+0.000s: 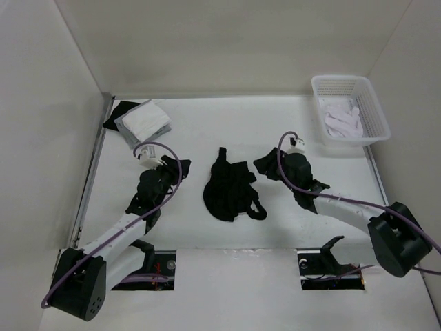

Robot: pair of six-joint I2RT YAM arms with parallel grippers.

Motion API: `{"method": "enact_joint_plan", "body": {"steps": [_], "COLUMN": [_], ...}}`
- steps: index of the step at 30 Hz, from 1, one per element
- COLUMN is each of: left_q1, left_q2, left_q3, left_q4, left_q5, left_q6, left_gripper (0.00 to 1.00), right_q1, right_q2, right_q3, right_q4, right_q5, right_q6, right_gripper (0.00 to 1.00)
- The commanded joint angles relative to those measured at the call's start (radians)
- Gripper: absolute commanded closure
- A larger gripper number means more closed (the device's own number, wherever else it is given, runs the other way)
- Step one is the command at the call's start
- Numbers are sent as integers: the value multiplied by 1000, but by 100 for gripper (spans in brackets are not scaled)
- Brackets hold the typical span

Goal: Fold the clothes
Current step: Move the tank top to the center of the board, then flatten the tank top out

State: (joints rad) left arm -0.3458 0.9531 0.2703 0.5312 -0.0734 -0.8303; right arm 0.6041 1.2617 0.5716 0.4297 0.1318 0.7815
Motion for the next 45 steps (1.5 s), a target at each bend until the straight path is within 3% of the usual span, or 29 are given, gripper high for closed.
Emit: {"method": "enact_joint_plan", "body": {"steps": [1, 3, 5, 6, 7, 9, 11, 14, 19, 24, 25, 29, 30, 36, 39, 40, 42, 45], "left_q1": [-25, -64, -110, -153, -184, -312, -426, -576, -638, -719, -732, -756, -762, -792, -798, -801, -801, -773], "left_q2": [-36, -47, -50, -50, -48, -34, -10, 114, 269, 314, 332, 412, 421, 492, 524, 530, 500, 302], "left_q3": [6, 10, 17, 23, 27, 47, 73, 183, 302, 333, 340, 375, 379, 408, 423, 429, 428, 412], "left_q4": [-85, -149, -206, -253, -284, -353, -370, -332, -359, -436, -447, -510, -516, -530, -530, -531, -533, -565], "left_q5": [-49, -94, -127, -146, -158, -192, -239, -299, -201, -204, -215, -238, -244, -273, -305, -316, -331, -348], "left_q6": [29, 62, 86, 101, 105, 112, 140, 203, 185, 157, 155, 155, 155, 161, 168, 169, 168, 164], "left_gripper": [64, 64, 66, 70, 72, 76, 75, 66, 63, 62, 61, 59, 59, 64, 74, 84, 93, 98], "right_q1": [-42, -5, 9, 32, 53, 105, 150, 209, 263, 271, 271, 253, 242, 161, 158, 161, 161, 161], "right_q2": [-117, -185, -225, -258, -274, -286, -288, -279, -216, -148, -130, -139, -172, -358, -374, -384, -409, -499], "right_q3": [-10, -41, -59, -74, -81, -95, -111, -157, -171, -180, -180, -182, -185, -211, -219, -220, -213, -153], "right_q4": [-18, -139, -227, -334, -409, -555, -640, -664, -626, -569, -544, -464, -460, -500, -499, -490, -487, -505], "right_q5": [-17, 31, 63, 92, 107, 129, 149, 160, 126, 83, 69, 51, 61, 75, 72, 72, 78, 95], "right_q6": [21, 2, -2, 8, 25, 67, 125, 211, 240, 242, 236, 199, 191, 145, 144, 144, 142, 96], "right_gripper": [45, 53, 66, 82, 85, 79, 59, 47, 42, 54, 65, 93, 95, 95, 95, 95, 96, 98]}}
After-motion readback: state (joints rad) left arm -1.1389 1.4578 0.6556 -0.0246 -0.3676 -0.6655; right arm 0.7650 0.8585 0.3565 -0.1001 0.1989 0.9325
